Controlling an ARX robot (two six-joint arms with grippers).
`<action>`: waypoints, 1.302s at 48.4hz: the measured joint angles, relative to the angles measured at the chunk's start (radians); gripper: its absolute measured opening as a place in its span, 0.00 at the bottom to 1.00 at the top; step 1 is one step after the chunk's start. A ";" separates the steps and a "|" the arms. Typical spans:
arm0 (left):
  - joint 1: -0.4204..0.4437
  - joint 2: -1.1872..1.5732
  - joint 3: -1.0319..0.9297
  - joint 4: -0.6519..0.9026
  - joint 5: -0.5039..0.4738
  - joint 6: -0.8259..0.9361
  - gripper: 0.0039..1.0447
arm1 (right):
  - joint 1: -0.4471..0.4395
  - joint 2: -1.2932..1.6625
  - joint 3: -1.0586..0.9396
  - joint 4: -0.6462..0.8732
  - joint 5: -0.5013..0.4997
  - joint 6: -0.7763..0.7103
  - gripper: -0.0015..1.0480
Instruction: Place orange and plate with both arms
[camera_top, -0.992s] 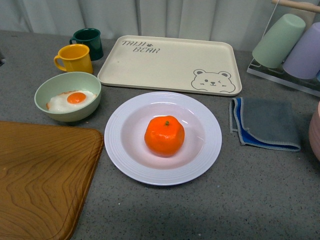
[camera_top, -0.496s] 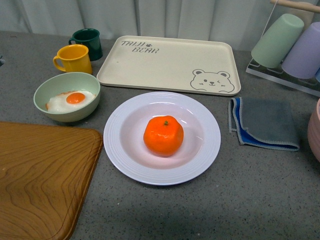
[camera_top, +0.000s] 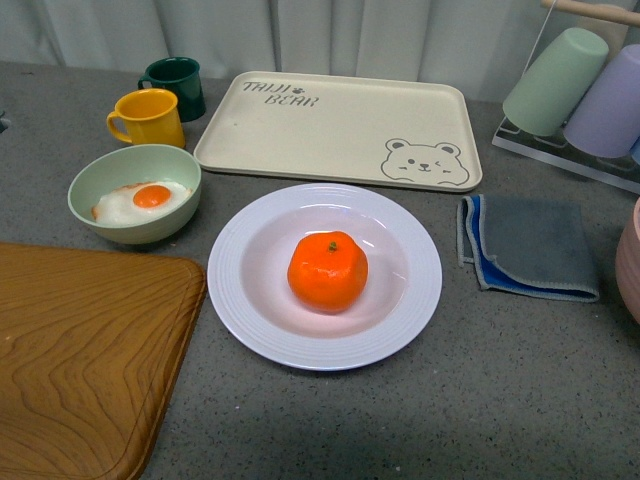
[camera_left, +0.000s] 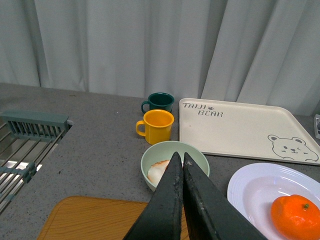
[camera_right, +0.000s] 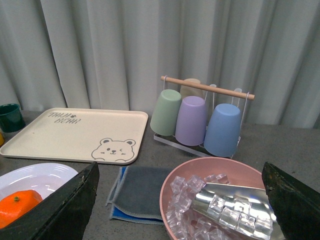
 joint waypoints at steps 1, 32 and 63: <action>0.000 -0.013 0.000 -0.012 0.000 0.000 0.03 | 0.000 0.000 0.000 0.000 0.000 0.000 0.91; 0.000 -0.327 0.000 -0.312 0.000 0.000 0.03 | 0.000 0.000 0.000 0.000 0.000 0.000 0.91; 0.000 -0.595 0.000 -0.586 0.001 0.000 0.19 | 0.000 0.000 0.000 0.000 0.000 0.000 0.91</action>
